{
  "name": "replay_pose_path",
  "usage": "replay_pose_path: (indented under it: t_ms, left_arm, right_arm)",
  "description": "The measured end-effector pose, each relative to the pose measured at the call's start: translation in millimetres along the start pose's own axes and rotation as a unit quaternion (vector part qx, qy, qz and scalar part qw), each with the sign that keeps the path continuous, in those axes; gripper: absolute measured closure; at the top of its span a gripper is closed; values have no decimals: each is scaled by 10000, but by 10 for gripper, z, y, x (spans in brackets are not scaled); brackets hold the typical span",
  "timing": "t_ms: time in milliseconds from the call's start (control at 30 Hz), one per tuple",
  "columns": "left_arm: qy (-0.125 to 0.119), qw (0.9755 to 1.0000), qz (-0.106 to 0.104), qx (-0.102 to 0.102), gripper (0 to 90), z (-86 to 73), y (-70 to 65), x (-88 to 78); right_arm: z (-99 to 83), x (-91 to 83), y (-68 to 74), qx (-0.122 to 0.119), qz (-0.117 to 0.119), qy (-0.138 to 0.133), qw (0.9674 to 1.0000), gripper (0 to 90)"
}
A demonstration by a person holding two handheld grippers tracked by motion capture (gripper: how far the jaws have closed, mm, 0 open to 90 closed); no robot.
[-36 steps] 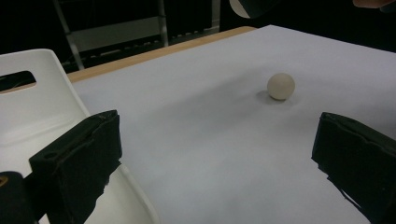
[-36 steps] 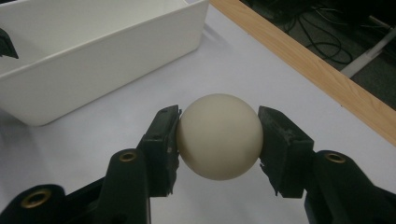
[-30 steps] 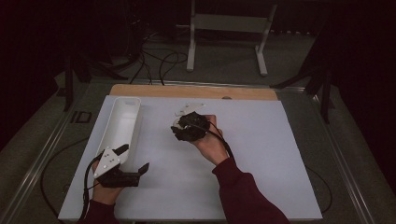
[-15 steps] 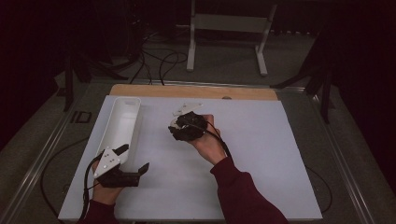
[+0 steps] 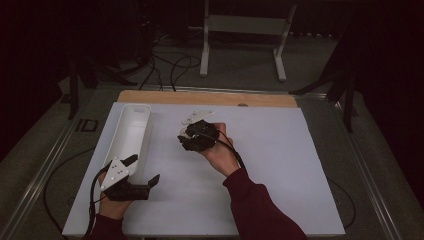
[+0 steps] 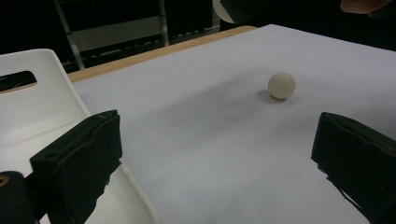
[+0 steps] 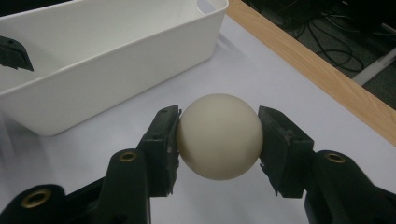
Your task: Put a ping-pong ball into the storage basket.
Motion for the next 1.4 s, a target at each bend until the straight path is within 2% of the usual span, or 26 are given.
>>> replay_pose_path:
  t_ms: [1400]
  left_arm:
    - [-40,10000,-43,-20,29,0,4,-8]
  right_arm:
    - [64,126,143,-2,192,-1,9998,501]
Point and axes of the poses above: each handheld gripper's, and its own axes: x roughly forward along the jaws, z roughly out of its top, y roughly to its left, the point moved 5 cm from there along x, roughly forward along the jaws, and after that the axes turned 12 degrees about x, right-handed, at the moved point
